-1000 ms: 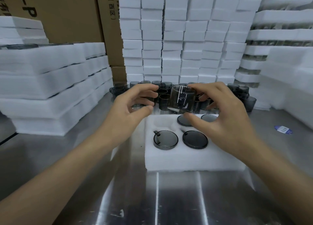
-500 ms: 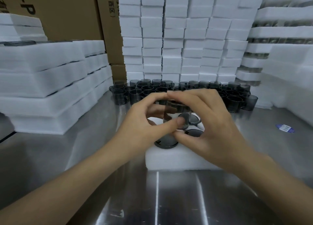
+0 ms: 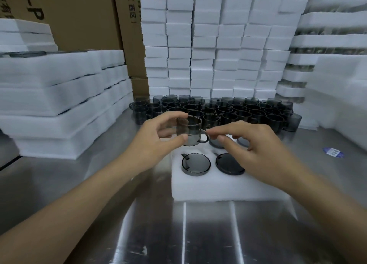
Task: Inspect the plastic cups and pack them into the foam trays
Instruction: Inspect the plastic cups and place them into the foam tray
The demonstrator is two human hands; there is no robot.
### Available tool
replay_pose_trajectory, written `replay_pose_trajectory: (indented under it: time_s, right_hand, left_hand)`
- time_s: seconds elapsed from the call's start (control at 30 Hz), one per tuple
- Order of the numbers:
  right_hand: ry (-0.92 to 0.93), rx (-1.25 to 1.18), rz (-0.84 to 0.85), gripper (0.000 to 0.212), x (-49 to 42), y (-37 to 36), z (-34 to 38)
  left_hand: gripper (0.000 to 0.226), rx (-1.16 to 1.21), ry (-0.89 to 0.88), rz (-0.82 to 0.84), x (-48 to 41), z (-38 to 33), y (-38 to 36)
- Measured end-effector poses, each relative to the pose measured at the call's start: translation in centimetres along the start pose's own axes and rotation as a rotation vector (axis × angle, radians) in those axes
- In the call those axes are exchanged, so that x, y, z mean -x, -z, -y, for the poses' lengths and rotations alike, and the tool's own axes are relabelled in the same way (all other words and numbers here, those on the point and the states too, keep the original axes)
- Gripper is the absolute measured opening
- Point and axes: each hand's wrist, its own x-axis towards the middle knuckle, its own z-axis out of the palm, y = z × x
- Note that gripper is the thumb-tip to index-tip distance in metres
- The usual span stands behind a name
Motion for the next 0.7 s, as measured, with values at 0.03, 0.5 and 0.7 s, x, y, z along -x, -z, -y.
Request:
replay_pose_trajectory:
  time_s: [0.03,0.5,0.7]
  right_hand:
    - [-0.005,-0.005,0.014,0.029,0.0,0.0,0.0]
    - [-0.001,0.022,0.059,0.024,0.0,-0.1,-0.4]
    - [-0.011,0.024,0.087,0.024,-0.1,-0.2,-0.4]
  left_hand:
    - [0.045,-0.026,-0.01,0.018,-0.1,0.2,0.0]
    - [0.052,-0.17,-0.003,0.119,-0.2,1.4,0.1]
    - [0.057,-0.211,0.066,0.142,-0.5,1.7,0.0]
